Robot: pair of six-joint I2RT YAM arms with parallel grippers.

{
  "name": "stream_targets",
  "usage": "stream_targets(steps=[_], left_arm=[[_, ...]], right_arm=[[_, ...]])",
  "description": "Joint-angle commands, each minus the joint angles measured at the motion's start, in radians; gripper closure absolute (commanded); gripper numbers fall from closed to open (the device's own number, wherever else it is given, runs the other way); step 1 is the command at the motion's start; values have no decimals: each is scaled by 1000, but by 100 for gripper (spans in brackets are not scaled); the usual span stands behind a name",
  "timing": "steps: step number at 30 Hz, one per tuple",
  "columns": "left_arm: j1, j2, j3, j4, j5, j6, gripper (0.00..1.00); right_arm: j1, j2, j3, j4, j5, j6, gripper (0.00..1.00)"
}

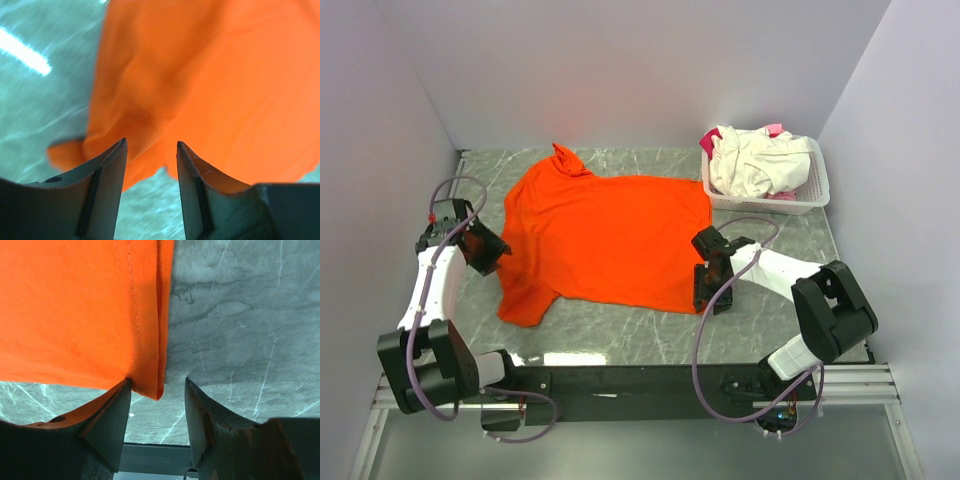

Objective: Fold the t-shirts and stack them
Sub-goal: Fold the tshirt

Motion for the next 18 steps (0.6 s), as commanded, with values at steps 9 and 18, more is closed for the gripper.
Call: stream_targets(steps=[9,18], left_arm=[[-10,277,45,316,125,-2,52],[-13,481,132,358,97,29,53]], right_arm=[[1,64,51,-4,-10,-13,48],[-1,99,77,-9,-21,-13,58]])
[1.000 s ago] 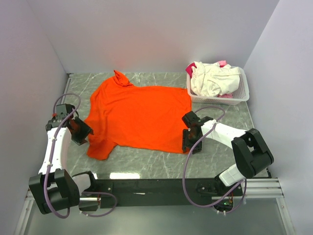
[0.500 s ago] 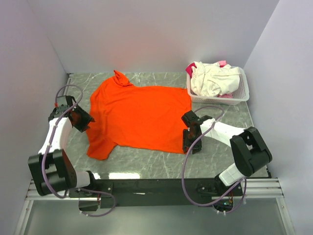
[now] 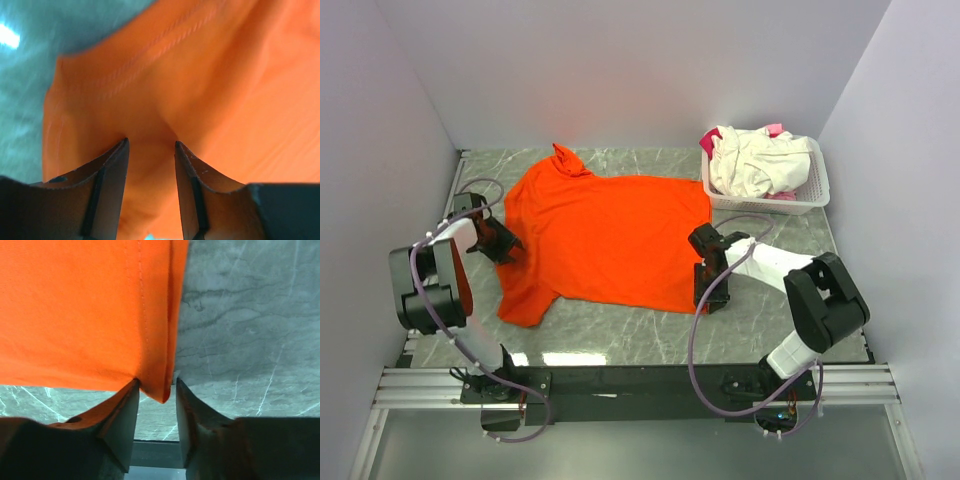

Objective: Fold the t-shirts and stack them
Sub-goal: Fold the tshirt

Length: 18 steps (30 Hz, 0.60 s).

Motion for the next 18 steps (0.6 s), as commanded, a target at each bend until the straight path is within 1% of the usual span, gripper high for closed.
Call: stream_targets(steps=[1,6,8,10,11,12,17,18], left_arm=[[-4,47,79,61,4,31,53],[-16,168,183,87,11,57,53],[-33,228,223,93,23,65,53],[-46,269,293,96,37,77,53],[-63,313,320,93,39,80,53],[-71,337,373,90,37,85,53],[-105,479,540,41,11,77,54],[-108,499,598,36,11,73,54]], right_arm=[[-2,43,27,27,-13,-6,59],[-2,80,70,18,-19,-19,72],[-9,97,87,12,-16,-25,74],[-15,117,113,1,-12,-30,79],[-15,123,122,-2,-9,-35,80],[-22,129,140,-8,-6,-39,83],[-41,169,211,-34,10,-59,88],[-45,176,238,-45,13,-67,89]])
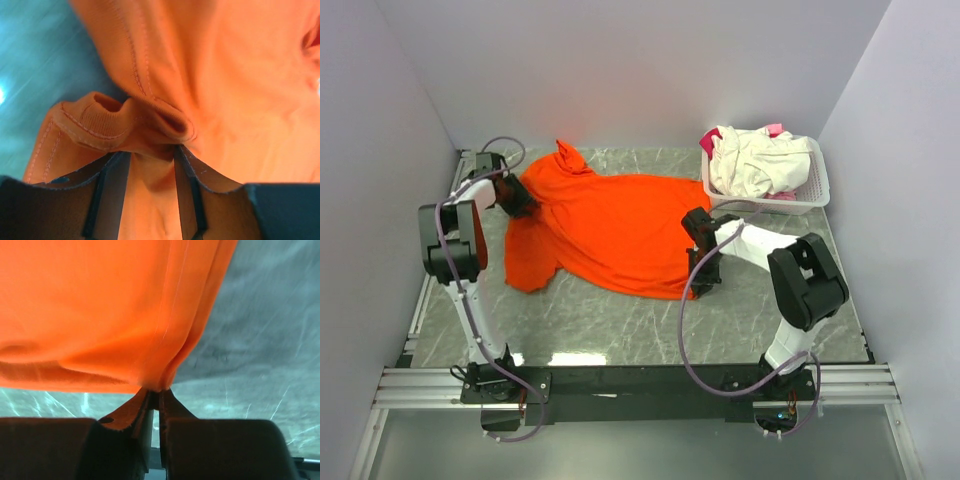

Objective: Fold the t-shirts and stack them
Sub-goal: Fold the tshirt

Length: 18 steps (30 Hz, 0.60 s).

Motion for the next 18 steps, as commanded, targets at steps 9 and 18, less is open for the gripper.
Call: stream_targets(steps=[9,18], left_arm=[[-76,254,451,-62,30,33,51],[-87,-69,211,30,57,85,37]], right_arm=[[-91,89,215,-42,40,-59,92],[-123,116,230,-15,-9,-84,95]])
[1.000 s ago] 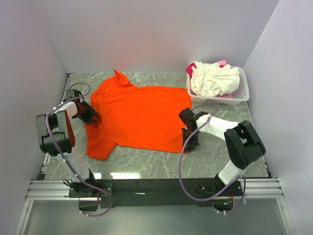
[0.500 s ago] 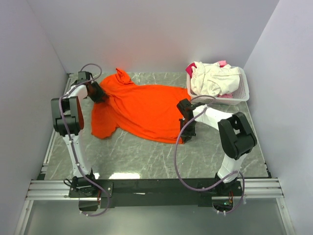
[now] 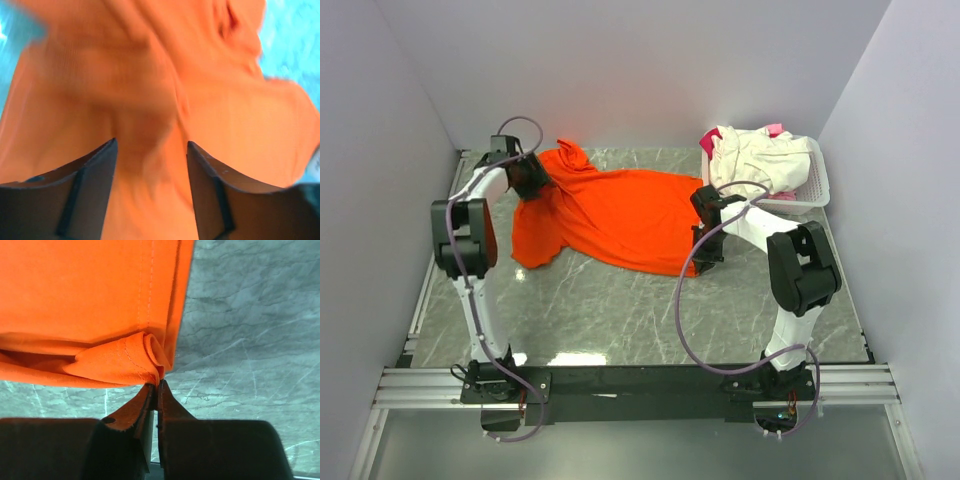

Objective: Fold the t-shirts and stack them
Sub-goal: Fold the tshirt

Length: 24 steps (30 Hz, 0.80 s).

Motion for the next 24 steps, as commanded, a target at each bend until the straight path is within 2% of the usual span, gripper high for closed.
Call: stream_targets(steps=[1,5,10,15,17,24], left_arm=[[10,-254,-131,63,24,44,36],[51,-504,-428,156,50,20,31],[113,-691,-643,156,-2,20,27],[142,-735,-774,77,-102,0,30],[160,-754,-824,77,-102,-6,32],[176,-727,-877,83,-128,9,39]], right_arm=[[-8,4,27,0,-22,-25,95],[-11,-3,15,15,-37,-28,96],[-11,-20,-2,27,-40,-37,96],[-12,-34,-11,37,-37,-40,97],[-11,-40,-14,43,-40,-34,97],[-12,-43,-16,54,-46,-29,97]])
